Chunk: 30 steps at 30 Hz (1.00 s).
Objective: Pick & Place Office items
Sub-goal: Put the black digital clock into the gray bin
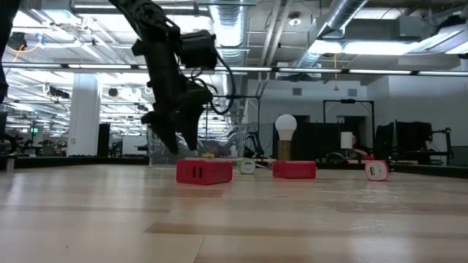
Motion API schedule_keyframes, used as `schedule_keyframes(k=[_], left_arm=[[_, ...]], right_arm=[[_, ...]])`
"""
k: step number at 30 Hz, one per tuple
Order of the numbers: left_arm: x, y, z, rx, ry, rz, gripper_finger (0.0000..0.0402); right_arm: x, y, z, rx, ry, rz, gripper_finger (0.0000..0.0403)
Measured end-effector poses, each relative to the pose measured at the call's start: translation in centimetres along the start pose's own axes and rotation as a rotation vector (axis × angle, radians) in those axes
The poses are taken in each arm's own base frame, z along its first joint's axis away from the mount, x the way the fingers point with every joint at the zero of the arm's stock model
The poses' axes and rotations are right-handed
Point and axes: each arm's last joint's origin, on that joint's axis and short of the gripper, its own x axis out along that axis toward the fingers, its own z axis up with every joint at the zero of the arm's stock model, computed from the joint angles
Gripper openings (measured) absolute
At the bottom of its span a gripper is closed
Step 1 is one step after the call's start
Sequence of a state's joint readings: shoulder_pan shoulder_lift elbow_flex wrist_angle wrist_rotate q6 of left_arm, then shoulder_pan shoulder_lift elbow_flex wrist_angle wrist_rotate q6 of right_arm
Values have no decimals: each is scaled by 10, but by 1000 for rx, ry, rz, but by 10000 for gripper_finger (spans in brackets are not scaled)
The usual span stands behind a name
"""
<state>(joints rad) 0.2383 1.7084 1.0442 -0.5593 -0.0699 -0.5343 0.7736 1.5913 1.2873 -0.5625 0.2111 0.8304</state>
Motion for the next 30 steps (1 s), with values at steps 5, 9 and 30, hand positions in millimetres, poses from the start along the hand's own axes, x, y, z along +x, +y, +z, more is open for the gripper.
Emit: schedule_keyframes(k=[5, 9, 30], left_arm=[[0, -15, 0, 37, 40, -112, 299], [-8, -29, -4, 67, 11, -176, 299], [34, -63, 9, -26, 93, -46, 299]], right_arm=[[-2, 2, -11, 2, 48, -26, 179], [-4, 8, -18, -22, 30, -41, 178], [-8, 10, -30, -50, 53, -91, 185]])
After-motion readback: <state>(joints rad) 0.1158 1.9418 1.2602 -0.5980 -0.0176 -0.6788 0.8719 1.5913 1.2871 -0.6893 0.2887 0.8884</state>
